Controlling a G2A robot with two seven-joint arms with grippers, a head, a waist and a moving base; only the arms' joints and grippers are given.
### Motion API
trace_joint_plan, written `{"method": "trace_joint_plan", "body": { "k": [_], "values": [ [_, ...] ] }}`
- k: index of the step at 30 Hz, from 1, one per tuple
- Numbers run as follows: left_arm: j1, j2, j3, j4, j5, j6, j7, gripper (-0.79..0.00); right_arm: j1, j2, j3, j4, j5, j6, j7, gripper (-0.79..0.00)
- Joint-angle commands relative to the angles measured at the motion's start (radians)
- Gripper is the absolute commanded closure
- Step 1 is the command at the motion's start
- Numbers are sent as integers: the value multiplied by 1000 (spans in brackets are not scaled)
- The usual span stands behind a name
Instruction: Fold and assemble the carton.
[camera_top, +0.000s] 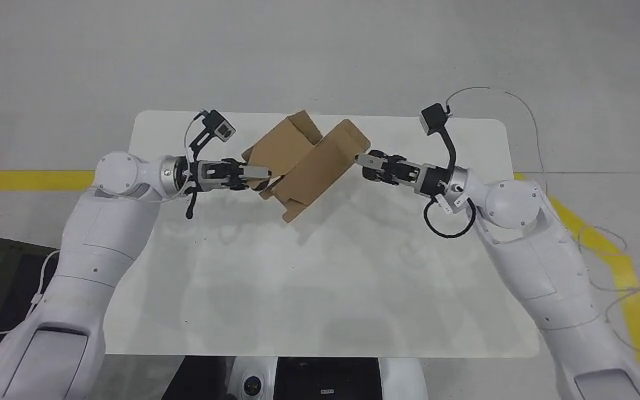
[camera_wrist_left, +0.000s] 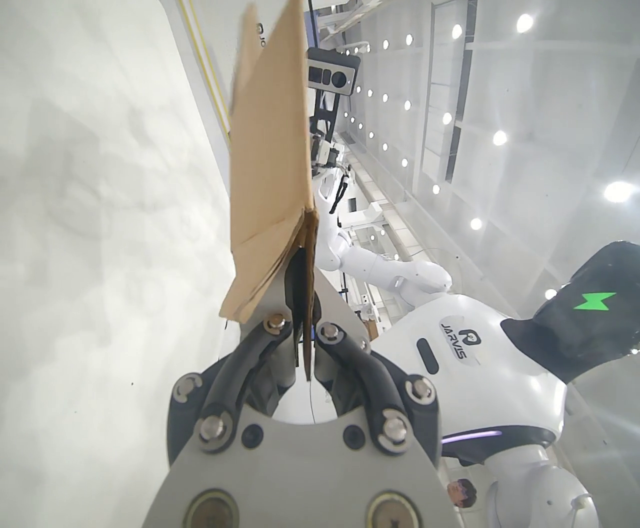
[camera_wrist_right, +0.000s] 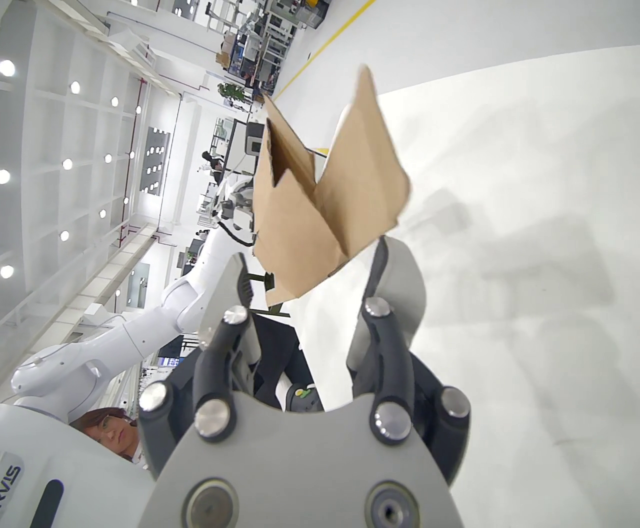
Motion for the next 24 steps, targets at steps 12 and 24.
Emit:
{"method": "trace_joint_plan", "body": {
  "k": [12, 24],
  "values": [
    [31, 51, 32, -247, 180, 30, -30, 0, 99, -1, -18, 56, 237, -79, 422, -705],
    [31, 94, 98, -331, 152, 17, -17, 0, 241, -50, -175, 233, 373, -152, 625, -348]
  ]
}}
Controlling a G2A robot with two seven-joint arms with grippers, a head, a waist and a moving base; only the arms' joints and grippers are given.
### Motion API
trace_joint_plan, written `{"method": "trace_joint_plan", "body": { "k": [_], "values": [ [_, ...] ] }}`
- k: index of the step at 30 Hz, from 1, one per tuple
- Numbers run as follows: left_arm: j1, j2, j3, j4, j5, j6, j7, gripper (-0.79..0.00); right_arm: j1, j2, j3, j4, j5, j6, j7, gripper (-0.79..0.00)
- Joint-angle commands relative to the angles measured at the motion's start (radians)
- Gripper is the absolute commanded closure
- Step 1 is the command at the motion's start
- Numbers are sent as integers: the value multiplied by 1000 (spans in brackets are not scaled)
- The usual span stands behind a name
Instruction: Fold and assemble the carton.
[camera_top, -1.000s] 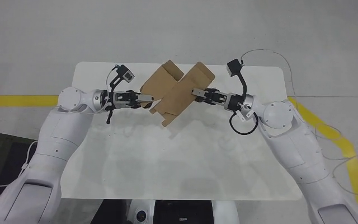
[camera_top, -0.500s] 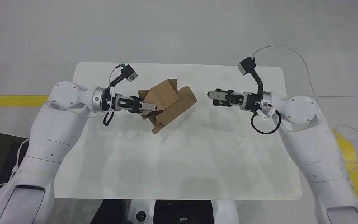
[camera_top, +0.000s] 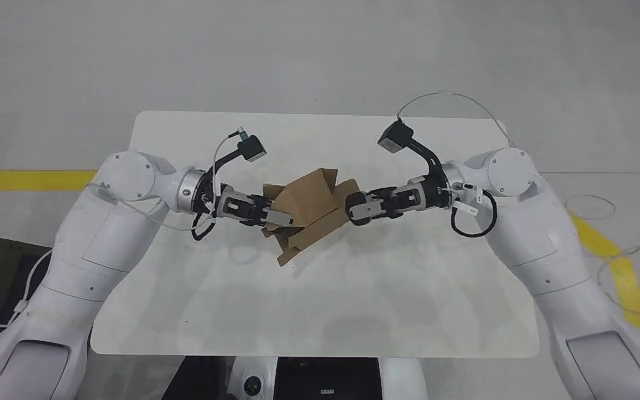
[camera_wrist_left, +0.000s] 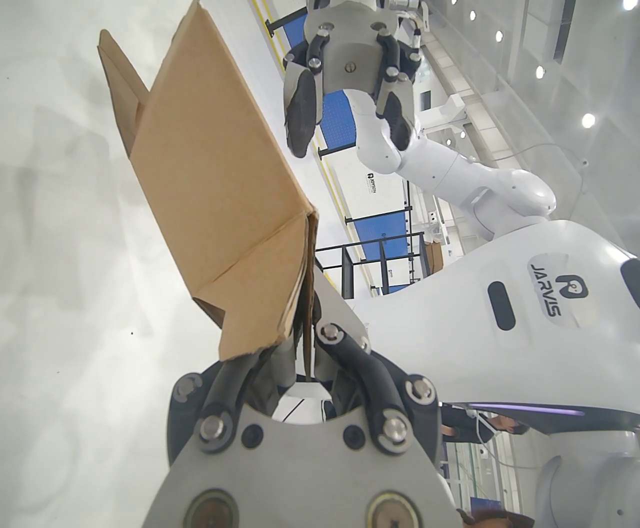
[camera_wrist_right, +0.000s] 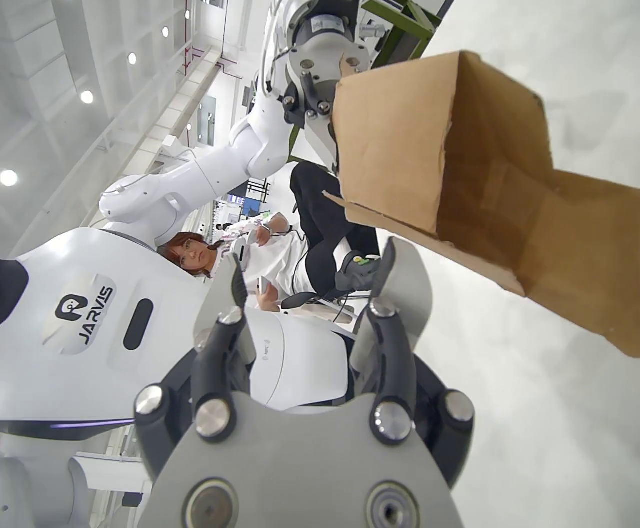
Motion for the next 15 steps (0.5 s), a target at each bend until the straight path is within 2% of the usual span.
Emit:
{"method": "trace_joint_plan", "body": {
  "k": [1, 15],
  "values": [
    [0, 7, 11, -5, -7, -2, 2, 0, 15, -6, -12, 24, 7, -9, 0, -351],
    [-13, 37, 82, -32, -59, -21, 21, 0, 89, -44, -84, 144, -17, -40, -35, -302]
  ]
}}
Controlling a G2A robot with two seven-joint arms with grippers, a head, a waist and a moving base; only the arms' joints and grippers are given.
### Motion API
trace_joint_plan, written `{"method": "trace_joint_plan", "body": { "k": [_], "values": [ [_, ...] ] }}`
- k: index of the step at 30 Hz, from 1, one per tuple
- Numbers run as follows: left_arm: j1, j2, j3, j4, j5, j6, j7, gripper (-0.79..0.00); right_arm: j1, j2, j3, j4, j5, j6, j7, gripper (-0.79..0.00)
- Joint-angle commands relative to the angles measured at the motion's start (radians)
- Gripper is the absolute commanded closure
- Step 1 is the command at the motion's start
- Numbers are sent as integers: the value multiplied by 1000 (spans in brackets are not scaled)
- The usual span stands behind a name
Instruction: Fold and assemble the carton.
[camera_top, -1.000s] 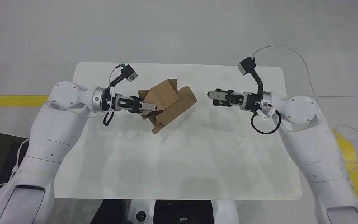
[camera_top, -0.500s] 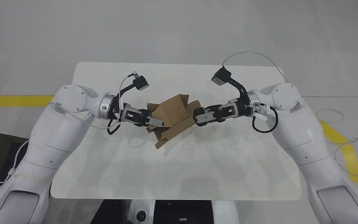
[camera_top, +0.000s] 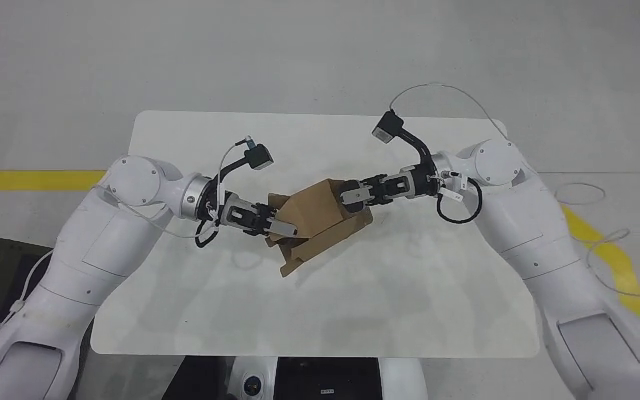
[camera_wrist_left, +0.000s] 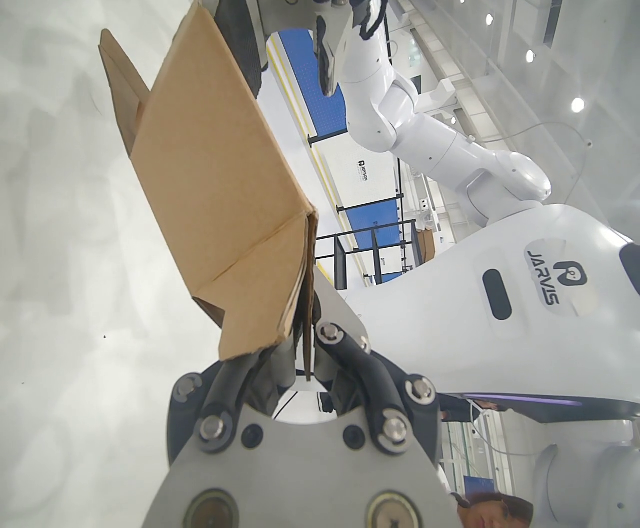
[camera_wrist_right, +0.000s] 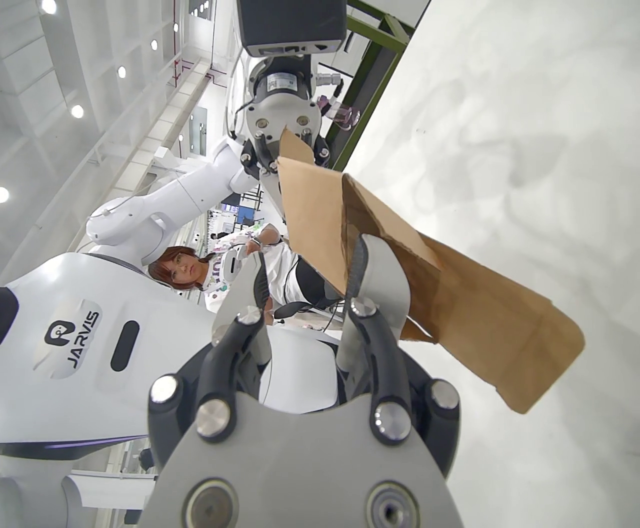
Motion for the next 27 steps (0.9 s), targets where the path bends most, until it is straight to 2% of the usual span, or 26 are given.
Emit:
{"method": "trace_joint_plan", "body": {
  "k": [1, 13, 20, 27],
  "values": [
    [-3, 4, 9, -1, -4, -3, 3, 0, 3, -5, -9, 6, 2, -1, 1, -296],
    [-24, 22, 50, -7, -22, -24, 24, 0, 18, -28, -53, 29, -12, 5, -4, -289],
    [-34, 31, 70, 0, -29, -36, 36, 0, 14, -42, -64, 41, 41, -7, 9, -209],
    [-42, 40, 86, 8, -37, -45, 46, 0, 16, -45, -57, 49, 69, 0, 16, -200]
  ]
}}
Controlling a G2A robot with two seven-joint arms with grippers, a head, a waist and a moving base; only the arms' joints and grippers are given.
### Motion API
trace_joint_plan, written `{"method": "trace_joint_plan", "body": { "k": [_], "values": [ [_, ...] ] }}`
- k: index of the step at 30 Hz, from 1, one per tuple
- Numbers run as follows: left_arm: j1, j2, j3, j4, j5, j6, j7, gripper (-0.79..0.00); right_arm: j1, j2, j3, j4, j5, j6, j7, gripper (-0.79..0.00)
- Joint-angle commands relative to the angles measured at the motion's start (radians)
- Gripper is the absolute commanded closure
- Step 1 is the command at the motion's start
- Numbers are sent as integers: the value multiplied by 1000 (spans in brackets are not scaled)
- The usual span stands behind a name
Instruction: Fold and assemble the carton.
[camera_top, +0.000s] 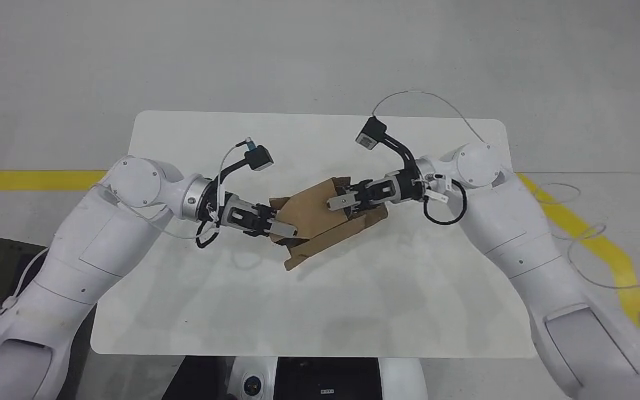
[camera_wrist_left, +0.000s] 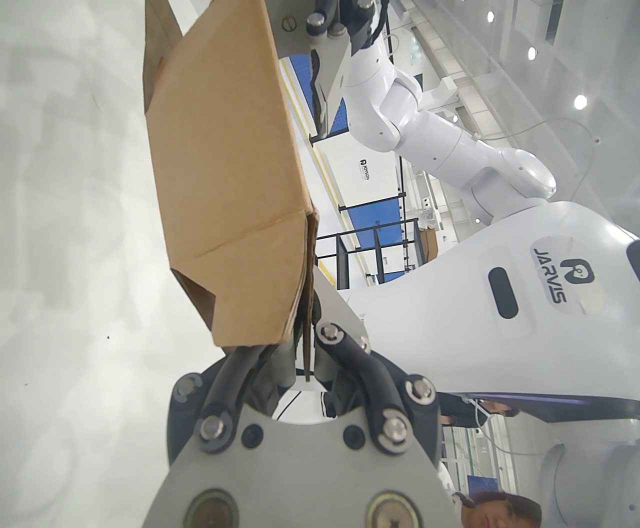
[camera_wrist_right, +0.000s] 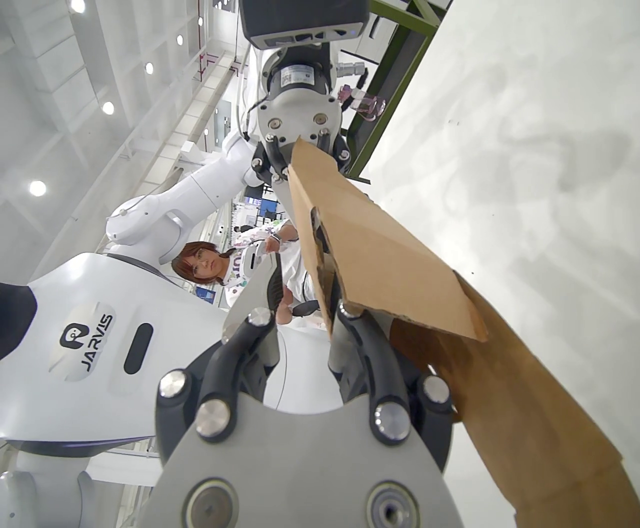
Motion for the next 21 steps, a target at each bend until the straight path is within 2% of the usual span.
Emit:
{"method": "trace_joint_plan", "body": {
  "k": [1, 16, 21],
  "values": [
    [-2, 3, 5, 1, -2, -2, 2, 0, 1, 0, 0, -1, -4, 3, 3, -203],
    [-22, 13, 47, 3, -15, -13, 13, 0, 31, -30, -52, 9, -13, 1, 1, -175],
    [-28, 16, 58, 2, -17, -16, 16, 0, 35, -35, -58, 15, -13, 0, 0, -62]
  ]
}}
